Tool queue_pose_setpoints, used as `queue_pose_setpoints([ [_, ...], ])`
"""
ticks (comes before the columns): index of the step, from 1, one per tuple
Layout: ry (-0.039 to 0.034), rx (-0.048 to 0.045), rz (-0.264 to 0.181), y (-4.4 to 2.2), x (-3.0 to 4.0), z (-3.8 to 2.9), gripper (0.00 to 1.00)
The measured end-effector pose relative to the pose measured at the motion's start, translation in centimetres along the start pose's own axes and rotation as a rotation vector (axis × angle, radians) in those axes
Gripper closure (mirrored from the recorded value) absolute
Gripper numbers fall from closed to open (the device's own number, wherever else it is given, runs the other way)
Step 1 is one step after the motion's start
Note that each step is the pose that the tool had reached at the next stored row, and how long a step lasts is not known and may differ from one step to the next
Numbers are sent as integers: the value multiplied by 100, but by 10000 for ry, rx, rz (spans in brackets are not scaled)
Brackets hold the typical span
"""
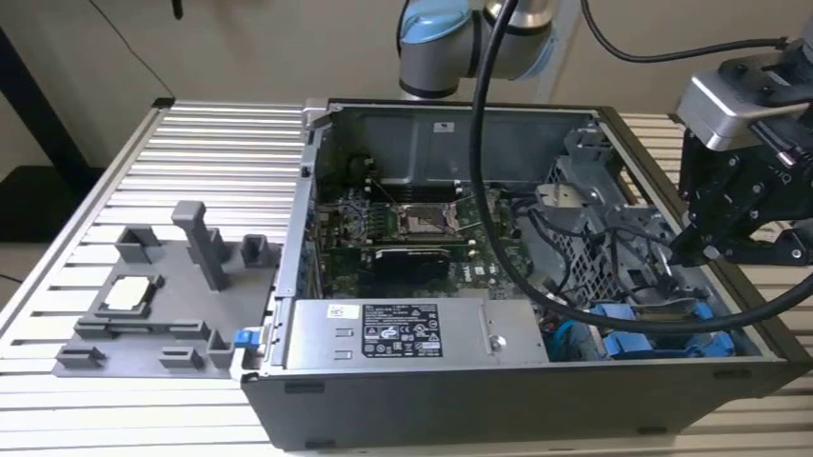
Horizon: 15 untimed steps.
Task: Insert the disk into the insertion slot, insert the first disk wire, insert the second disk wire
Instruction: 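Insert the first disk wire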
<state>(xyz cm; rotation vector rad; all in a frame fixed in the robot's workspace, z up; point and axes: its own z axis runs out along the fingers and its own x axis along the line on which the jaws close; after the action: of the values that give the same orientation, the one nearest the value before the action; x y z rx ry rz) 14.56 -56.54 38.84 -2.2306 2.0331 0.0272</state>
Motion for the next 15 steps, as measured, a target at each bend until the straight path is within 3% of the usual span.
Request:
queue_pose_setpoints([
  [5, 124, -65, 29, -82, 11, 33, 81],
  [8, 183, -71, 26, -98, 15, 67, 81],
  [10, 269, -95, 27, -98, 17, 78, 81],
  [15, 453, -411, 37, -107, 19, 88, 81],
])
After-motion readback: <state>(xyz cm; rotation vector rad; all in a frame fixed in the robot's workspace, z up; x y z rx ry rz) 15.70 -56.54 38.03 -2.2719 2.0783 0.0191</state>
